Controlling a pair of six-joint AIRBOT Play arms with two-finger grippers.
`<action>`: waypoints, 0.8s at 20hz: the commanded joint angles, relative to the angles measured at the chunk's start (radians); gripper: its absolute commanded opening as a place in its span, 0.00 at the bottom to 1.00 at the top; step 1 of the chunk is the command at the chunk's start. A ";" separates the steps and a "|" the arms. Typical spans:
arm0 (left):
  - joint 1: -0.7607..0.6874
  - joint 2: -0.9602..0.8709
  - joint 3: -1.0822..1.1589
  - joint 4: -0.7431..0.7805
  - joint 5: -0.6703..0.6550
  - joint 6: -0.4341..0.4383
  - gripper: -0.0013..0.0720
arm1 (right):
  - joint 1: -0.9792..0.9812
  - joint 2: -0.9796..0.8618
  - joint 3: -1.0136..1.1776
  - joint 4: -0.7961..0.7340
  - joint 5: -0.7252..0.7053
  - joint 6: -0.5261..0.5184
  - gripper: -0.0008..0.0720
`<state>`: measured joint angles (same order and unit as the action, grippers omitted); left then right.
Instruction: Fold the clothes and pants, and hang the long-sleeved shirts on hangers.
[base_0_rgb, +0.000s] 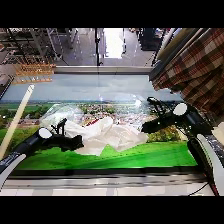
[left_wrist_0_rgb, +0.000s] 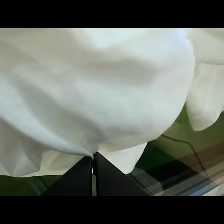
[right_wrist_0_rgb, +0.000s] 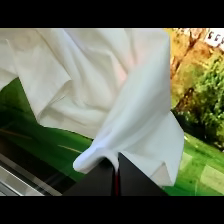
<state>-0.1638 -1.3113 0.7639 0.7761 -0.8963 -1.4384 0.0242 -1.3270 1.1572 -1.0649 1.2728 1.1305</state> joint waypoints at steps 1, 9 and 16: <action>0.067 0.071 0.053 -0.074 -0.067 0.073 0.02 | -0.010 0.050 0.030 -0.162 -0.001 0.005 0.03; 0.632 0.407 0.615 -0.671 -0.082 0.253 0.02 | -0.133 0.388 0.443 -0.323 -0.006 0.012 0.03; 0.740 0.447 0.702 -0.553 -0.306 0.203 0.02 | -0.137 0.426 0.439 -0.317 0.121 0.039 0.03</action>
<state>0.5583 -0.8654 1.4445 0.1612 -1.0729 -1.2274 -0.1081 -0.8963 1.6073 -1.3777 1.3514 1.1576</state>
